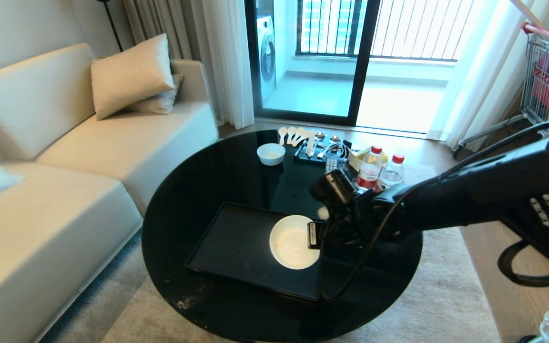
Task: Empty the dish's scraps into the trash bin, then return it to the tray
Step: Put the bowl back to the table
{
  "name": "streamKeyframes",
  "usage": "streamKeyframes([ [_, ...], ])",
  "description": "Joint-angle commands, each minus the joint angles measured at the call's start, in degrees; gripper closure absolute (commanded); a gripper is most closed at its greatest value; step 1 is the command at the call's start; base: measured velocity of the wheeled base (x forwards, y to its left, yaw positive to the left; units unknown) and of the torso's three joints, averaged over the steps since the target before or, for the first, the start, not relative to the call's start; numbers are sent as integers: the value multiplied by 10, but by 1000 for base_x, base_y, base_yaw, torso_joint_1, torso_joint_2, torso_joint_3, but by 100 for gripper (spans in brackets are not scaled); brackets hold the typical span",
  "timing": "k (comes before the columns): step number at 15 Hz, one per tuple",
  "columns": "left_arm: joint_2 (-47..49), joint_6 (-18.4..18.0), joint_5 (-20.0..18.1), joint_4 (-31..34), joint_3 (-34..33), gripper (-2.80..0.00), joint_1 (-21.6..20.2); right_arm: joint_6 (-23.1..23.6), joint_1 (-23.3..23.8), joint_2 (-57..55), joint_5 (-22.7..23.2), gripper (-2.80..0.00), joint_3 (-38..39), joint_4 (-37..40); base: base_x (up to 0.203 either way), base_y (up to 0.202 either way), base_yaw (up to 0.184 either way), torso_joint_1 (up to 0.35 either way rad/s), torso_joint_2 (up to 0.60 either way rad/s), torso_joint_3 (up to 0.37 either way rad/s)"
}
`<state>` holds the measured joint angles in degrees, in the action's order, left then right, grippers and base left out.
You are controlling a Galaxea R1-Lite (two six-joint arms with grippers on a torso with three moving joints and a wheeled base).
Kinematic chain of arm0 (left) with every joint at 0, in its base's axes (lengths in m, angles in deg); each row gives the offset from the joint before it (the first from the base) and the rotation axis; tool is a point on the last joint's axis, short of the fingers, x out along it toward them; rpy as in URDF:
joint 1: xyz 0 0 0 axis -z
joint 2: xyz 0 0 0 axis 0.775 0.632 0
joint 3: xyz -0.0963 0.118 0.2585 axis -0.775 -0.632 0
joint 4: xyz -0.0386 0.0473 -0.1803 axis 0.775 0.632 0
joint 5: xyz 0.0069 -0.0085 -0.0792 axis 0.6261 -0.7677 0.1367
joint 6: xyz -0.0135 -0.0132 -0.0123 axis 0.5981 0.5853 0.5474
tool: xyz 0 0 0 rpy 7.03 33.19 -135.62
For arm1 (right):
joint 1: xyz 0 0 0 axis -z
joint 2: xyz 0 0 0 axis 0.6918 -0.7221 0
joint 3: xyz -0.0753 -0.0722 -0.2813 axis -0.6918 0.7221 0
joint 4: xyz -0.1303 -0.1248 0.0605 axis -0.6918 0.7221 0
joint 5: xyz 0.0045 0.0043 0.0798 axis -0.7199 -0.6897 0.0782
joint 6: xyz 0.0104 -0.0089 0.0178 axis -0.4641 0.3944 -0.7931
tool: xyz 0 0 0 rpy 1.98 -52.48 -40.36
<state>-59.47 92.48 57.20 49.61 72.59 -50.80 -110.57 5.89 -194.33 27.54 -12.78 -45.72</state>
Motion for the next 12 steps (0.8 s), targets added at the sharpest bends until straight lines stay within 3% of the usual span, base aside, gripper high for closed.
streamKeyframes([
  [1,0,1,0,0,0,0,0,-11,5,-46,0,0,-44,10,0,0,0,0,0,0],
  [6,0,1,0,0,0,0,0,-39,19,-112,0,0,-159,75,0,0,0,0,0,0],
  [11,0,1,0,0,0,0,0,-42,47,-144,1,0,-174,83,0,0,0,0,0,0],
  [12,0,1,0,0,0,0,0,-43,48,-145,1,-280,-174,83,0,0,0,0,0,0],
])
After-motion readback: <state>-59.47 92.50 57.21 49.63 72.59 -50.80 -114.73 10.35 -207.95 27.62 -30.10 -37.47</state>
